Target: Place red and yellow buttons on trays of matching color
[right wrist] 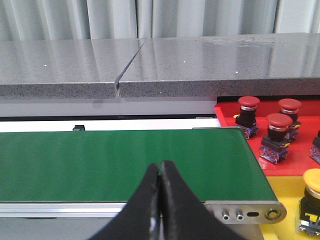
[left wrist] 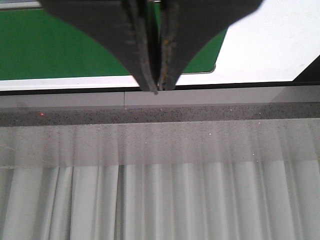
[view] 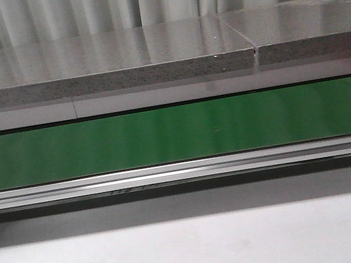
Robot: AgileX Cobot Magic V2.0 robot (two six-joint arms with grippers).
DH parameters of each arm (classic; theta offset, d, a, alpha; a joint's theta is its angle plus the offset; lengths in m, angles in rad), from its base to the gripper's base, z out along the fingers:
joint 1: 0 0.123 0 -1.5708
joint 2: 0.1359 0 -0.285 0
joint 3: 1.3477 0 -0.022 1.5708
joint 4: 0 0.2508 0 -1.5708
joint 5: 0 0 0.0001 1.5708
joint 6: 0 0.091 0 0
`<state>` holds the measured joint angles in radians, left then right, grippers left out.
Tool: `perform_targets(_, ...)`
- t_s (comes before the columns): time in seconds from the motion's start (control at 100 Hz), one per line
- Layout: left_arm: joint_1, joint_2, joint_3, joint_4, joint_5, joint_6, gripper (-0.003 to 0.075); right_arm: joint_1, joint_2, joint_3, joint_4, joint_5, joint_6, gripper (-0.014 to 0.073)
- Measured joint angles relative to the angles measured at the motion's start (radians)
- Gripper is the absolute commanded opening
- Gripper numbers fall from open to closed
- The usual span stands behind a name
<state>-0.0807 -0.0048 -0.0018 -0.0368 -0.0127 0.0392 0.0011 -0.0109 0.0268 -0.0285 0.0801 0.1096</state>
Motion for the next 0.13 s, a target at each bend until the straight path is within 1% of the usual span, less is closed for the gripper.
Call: perform_targets(0.13,0.000,0.000,0.000,0.000,0.000,0.000,-0.0019,0.000,0.000,0.000,0.000,0.000,0.000,-0.0067)
